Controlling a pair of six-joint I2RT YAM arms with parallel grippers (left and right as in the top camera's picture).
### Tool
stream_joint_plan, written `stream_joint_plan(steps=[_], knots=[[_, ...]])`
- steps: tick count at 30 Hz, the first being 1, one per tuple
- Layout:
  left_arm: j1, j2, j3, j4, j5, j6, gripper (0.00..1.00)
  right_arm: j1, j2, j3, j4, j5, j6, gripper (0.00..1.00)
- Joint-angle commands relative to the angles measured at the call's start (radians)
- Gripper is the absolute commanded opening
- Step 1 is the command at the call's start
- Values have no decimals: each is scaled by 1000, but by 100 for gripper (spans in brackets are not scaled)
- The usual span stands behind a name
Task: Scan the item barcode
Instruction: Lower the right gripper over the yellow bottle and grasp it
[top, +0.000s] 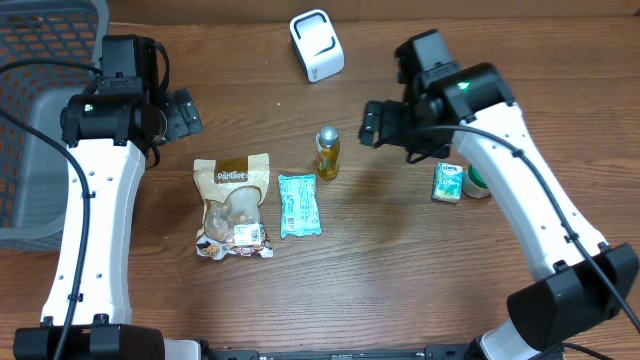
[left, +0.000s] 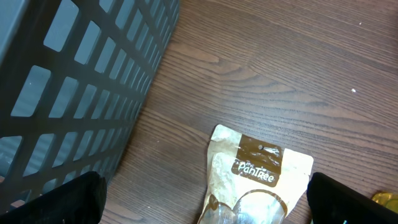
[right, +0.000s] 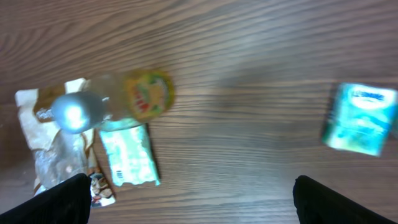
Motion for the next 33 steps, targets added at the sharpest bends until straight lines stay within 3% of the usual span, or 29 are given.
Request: stream_joint_plan(steps=[1,13,33], knots=[[-2,-3,5,0,-10,26,100,58,29,15,42,-2,11,100],[-2,-3,5,0,-10,26,100,201,40,-29,292,100,11,100],[-2,-3,5,0,-10,26,99,227,153,-29,342,183,11,100]])
